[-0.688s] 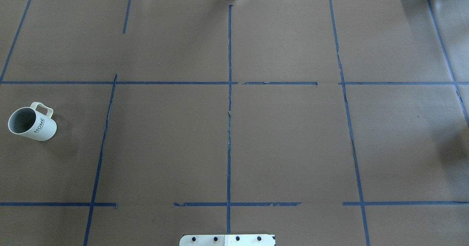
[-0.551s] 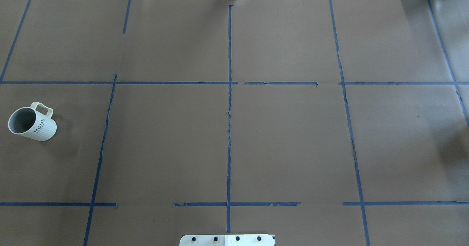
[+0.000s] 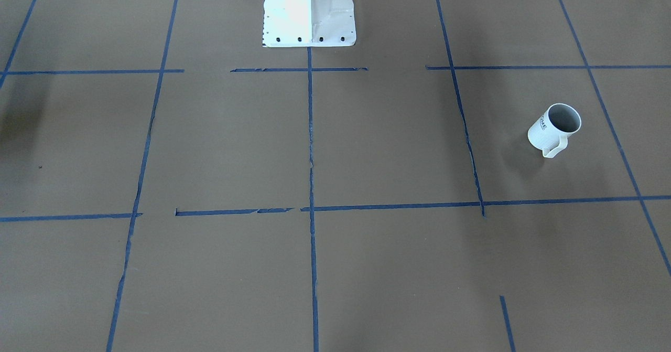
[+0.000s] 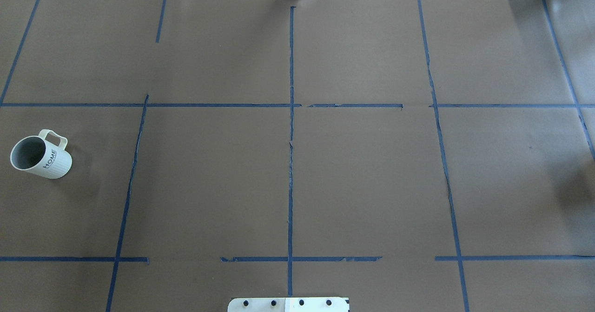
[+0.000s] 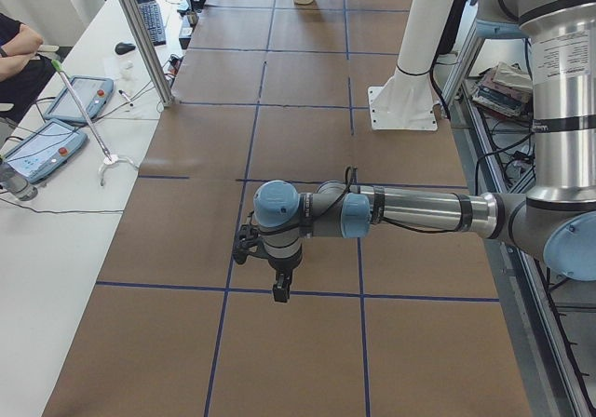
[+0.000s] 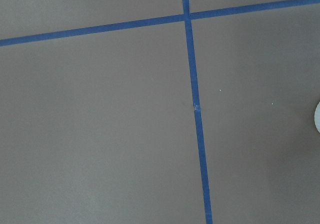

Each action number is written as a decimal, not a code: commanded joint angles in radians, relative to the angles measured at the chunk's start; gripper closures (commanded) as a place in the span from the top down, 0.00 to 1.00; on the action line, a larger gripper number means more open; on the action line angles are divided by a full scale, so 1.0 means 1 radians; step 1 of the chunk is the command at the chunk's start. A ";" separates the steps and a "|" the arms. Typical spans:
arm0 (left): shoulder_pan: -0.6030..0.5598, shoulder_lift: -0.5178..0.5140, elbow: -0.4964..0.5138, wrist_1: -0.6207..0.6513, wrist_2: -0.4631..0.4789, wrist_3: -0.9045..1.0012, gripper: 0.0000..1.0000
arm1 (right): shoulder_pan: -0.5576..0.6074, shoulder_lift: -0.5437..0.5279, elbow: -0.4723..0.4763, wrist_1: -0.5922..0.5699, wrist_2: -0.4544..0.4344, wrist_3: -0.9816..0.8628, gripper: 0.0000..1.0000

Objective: Left arm hands cup to right arm to dump lemon

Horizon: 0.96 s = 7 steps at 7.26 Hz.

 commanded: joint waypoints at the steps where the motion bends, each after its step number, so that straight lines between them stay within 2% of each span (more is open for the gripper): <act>1: 0.007 -0.022 -0.012 -0.008 -0.004 -0.008 1.00 | -0.001 0.000 0.001 0.000 0.001 0.000 1.00; 3: 0.007 -0.077 0.006 -0.040 -0.004 -0.009 1.00 | -0.001 0.000 0.004 0.002 0.002 0.000 1.00; 5: 0.011 -0.083 -0.006 -0.058 -0.004 0.002 1.00 | -0.001 0.000 0.004 0.000 0.004 0.000 1.00; 7: 0.103 -0.060 -0.018 -0.132 -0.012 -0.093 1.00 | -0.001 0.000 0.004 0.000 0.004 0.000 1.00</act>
